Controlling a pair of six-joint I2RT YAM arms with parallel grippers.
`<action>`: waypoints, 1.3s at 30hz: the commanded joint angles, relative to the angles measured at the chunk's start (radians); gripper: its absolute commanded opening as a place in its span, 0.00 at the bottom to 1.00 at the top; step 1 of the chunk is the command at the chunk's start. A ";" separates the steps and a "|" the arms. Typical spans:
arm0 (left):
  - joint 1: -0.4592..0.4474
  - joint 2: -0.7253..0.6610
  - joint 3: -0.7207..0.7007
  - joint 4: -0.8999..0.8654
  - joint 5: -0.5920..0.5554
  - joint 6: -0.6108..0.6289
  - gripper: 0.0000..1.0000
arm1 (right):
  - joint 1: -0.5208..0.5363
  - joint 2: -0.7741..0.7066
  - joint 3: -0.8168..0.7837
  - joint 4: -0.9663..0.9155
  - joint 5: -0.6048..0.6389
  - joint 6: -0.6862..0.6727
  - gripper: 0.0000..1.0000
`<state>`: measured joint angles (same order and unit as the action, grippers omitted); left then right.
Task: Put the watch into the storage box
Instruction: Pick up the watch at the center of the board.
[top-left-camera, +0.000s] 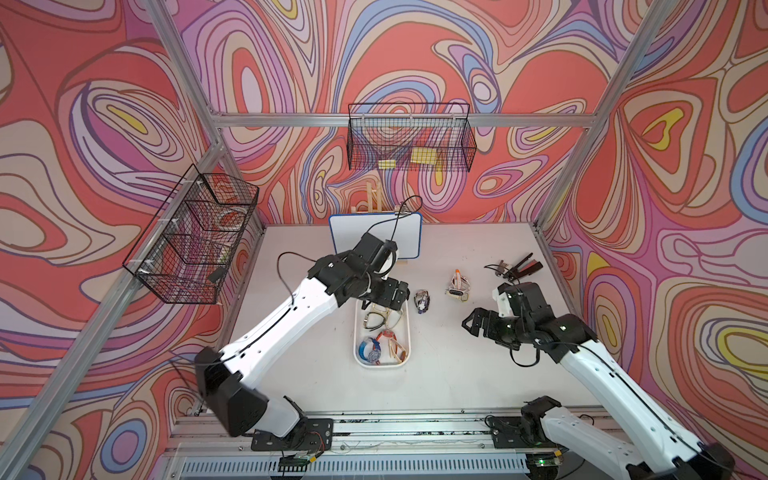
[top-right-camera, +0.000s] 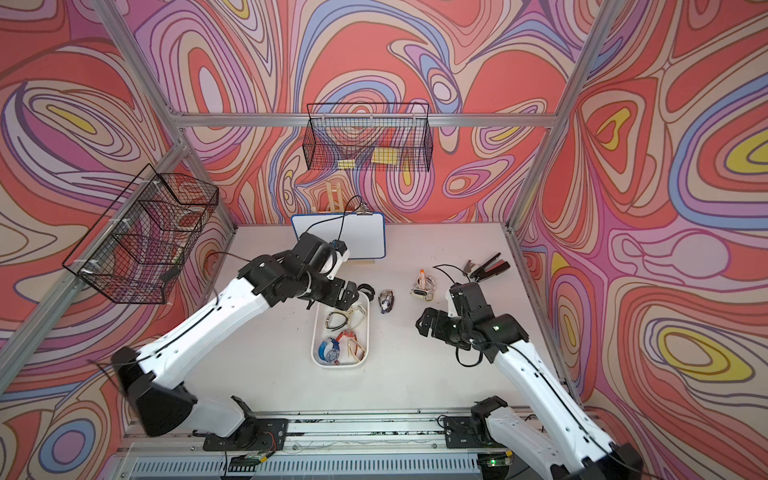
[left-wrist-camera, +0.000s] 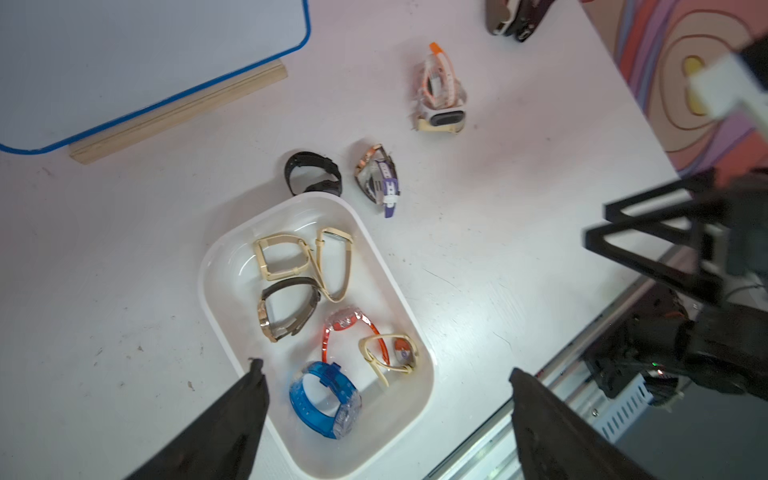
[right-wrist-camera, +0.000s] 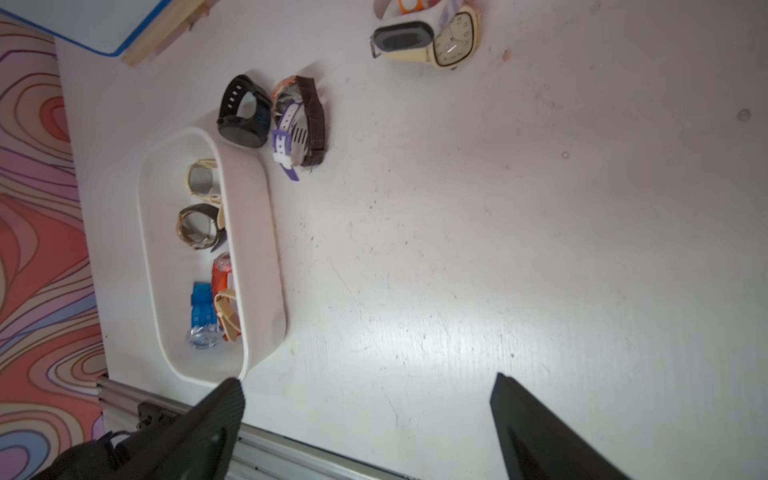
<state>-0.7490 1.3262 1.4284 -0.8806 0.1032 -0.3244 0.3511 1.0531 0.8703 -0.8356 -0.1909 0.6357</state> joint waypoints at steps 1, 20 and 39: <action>-0.083 -0.131 -0.119 0.101 0.016 -0.023 0.99 | -0.025 0.130 0.056 0.149 0.040 0.017 0.98; -0.541 -0.423 -0.485 0.282 -0.306 -0.165 0.99 | -0.145 0.759 0.527 0.168 0.047 -0.260 0.55; -0.589 -0.406 -0.515 0.250 -0.391 -0.200 0.99 | -0.145 0.889 0.589 0.178 0.072 -0.329 0.32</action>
<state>-1.3323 0.9150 0.9176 -0.6064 -0.2558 -0.5137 0.2070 1.9087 1.4376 -0.6788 -0.1070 0.3145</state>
